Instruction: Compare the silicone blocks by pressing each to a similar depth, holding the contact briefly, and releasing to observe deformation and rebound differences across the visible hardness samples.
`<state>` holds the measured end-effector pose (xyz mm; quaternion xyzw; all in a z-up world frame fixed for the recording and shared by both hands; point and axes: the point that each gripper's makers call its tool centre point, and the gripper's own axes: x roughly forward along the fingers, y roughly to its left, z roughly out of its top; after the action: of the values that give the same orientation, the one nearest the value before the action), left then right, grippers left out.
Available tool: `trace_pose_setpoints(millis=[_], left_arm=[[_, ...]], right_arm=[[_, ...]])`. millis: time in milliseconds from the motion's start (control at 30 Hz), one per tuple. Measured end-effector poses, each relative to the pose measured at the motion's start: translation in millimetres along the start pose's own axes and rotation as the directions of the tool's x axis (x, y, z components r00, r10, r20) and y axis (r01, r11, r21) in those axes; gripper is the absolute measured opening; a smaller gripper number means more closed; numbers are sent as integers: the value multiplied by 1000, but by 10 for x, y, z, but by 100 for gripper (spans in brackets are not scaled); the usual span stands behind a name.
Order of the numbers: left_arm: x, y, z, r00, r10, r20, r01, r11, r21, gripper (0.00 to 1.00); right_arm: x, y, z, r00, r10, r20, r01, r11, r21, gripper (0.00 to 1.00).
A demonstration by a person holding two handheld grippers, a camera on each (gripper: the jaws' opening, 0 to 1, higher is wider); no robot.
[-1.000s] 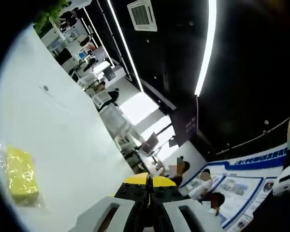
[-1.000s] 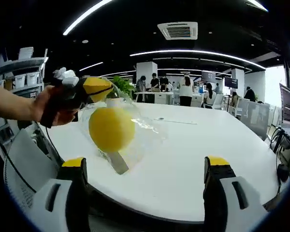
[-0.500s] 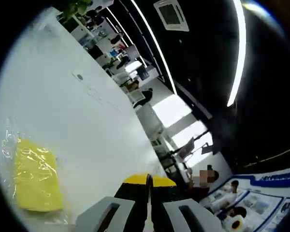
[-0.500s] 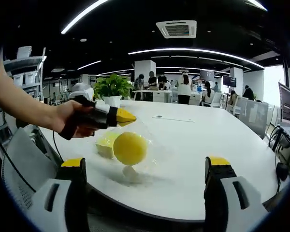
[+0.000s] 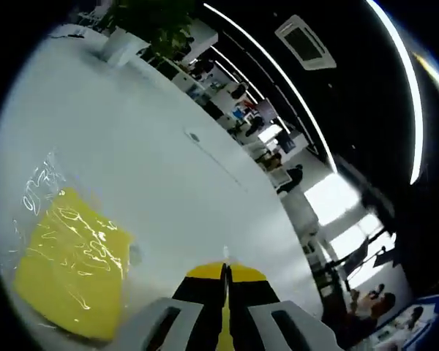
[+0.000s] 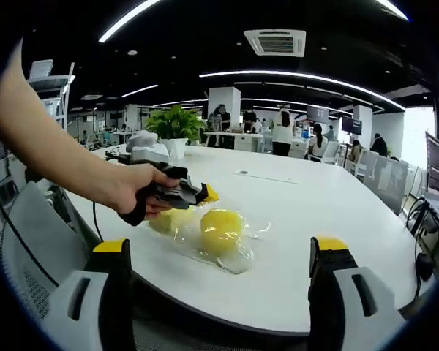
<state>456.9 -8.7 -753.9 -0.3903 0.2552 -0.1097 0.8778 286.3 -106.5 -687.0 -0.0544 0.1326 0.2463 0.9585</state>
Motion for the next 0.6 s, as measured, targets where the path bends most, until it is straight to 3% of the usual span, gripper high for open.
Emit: trace_pose_setpoints(millis=[33, 67, 100, 133, 233, 267, 333, 600], left_arm=[[9, 11, -4, 1000, -5, 10, 6, 996, -87, 0], [4, 27, 25, 1000, -3, 29, 7, 991, -133, 4], [8, 39, 113, 996, 3, 86, 10, 989, -144, 10], [4, 51, 155, 994, 7, 105, 4, 994, -107, 14], [23, -89, 159, 997, -51, 63, 55, 996, -74, 10], [34, -140, 221, 994, -67, 81, 69, 997, -21, 11], [12, -213, 249, 993, -82, 87, 83, 996, -13, 14], [-133, -168, 199, 994, -87, 71, 84, 996, 41, 19]], right_arm=[[1, -7, -1, 1000, -3, -1, 3, 1000, 0, 95], [4, -8, -8, 1000, -4, -5, 4, 1000, -2, 95], [8, -7, -22, 1000, -3, -13, 3, 1000, -5, 95], [9, -9, -20, 1000, -6, -12, 6, 1000, -9, 95], [12, -1, -30, 1000, -1, -18, 1, 1000, -12, 95], [13, 1, -31, 1000, 0, -18, 0, 1000, -14, 95], [15, 8, -41, 1000, 3, -22, -3, 1000, -15, 95], [11, 14, -48, 1000, 4, -26, -5, 1000, -20, 95]])
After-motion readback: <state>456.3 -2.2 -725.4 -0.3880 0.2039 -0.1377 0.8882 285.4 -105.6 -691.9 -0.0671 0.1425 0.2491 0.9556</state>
